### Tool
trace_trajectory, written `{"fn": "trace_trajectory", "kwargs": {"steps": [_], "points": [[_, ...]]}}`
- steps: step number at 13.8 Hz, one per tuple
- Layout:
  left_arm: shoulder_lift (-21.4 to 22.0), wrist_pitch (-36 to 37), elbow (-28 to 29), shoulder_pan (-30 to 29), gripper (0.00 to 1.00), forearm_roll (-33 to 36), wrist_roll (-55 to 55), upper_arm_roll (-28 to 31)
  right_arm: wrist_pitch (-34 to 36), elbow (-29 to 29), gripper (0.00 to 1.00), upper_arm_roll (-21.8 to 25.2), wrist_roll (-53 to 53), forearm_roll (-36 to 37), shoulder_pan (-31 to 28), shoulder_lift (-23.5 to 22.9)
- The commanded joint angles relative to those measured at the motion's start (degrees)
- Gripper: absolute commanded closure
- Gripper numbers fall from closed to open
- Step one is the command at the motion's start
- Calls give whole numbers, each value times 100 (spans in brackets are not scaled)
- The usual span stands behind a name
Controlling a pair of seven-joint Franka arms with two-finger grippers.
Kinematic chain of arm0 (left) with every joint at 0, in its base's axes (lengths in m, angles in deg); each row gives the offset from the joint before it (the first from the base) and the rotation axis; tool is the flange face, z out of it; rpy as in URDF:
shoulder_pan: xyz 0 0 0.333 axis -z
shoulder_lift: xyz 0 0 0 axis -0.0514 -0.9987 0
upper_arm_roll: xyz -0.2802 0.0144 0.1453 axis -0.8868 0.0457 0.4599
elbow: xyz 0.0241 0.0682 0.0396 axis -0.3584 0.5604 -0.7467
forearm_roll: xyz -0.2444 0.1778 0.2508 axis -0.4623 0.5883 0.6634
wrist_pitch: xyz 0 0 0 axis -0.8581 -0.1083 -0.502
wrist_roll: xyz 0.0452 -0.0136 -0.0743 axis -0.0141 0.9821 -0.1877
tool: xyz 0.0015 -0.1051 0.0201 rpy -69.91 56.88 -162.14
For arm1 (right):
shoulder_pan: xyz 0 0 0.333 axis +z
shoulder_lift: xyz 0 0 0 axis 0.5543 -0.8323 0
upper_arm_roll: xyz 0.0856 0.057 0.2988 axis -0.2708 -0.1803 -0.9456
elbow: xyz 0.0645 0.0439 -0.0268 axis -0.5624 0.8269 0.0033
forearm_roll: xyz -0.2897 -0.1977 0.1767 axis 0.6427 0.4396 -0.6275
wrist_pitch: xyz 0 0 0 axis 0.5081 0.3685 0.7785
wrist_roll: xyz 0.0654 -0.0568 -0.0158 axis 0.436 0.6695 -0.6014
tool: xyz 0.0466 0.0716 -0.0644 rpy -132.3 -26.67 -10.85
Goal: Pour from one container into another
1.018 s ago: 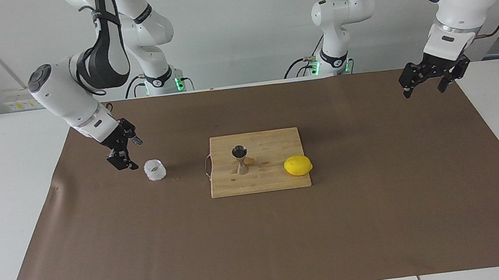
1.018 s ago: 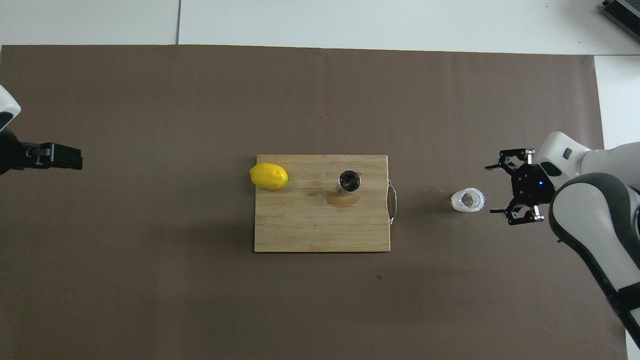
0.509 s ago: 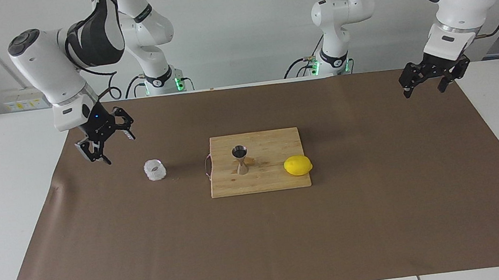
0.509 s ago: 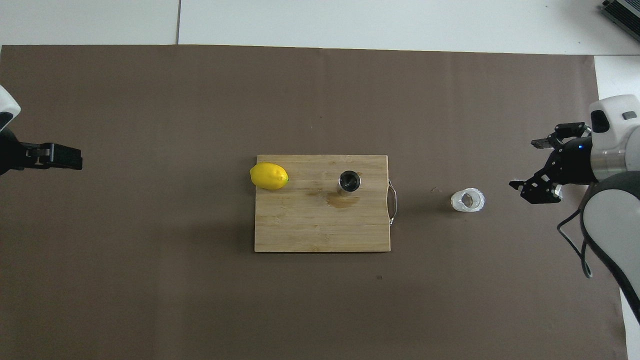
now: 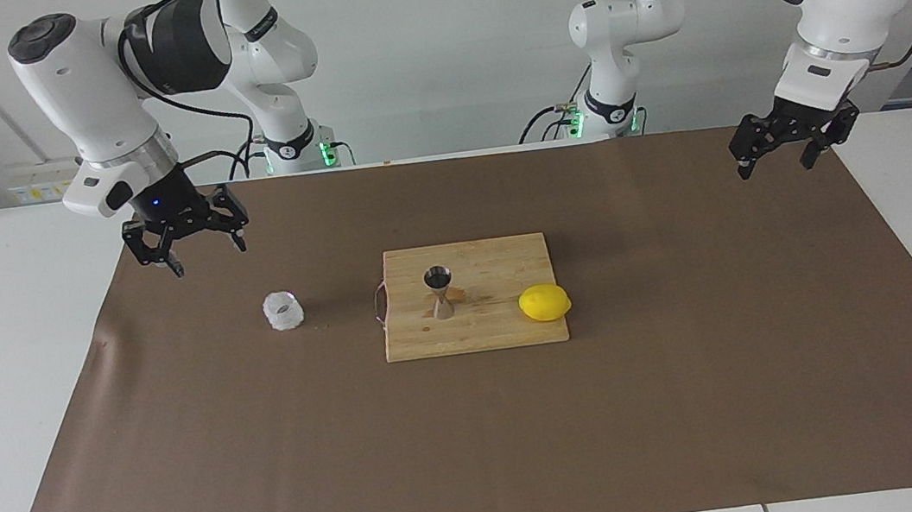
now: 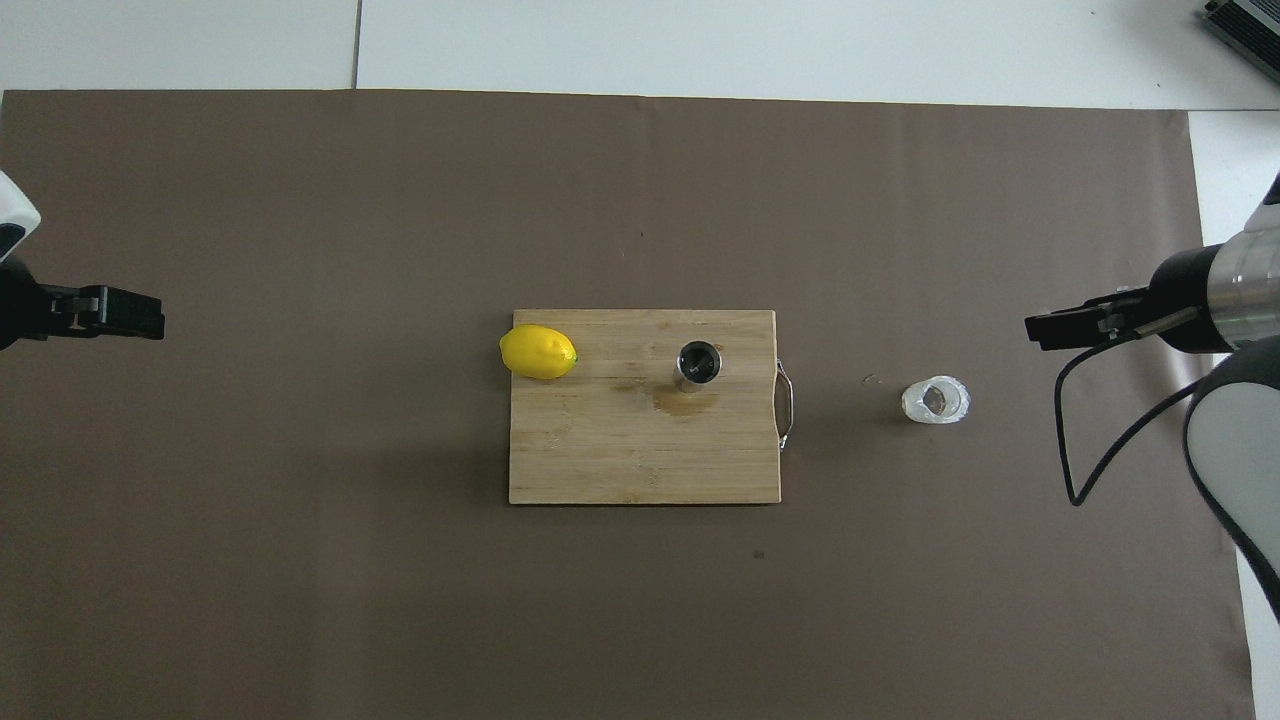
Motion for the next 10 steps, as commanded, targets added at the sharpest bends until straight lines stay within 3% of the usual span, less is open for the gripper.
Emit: {"fn": "trace_trajectory", "kwargs": {"steps": [1,4,10], "points": [[81,61,35,37,0,4,-22,49,675,-562,0,-56,1218,384,-15,-74],[81,61,35,37,0,4,-30,49,1214,-871,0,-74,1906,438,125,-127],[81,61,35,37,0,4,-22,49,1285,-818,0,-56,1864,412,90,-83]]}}
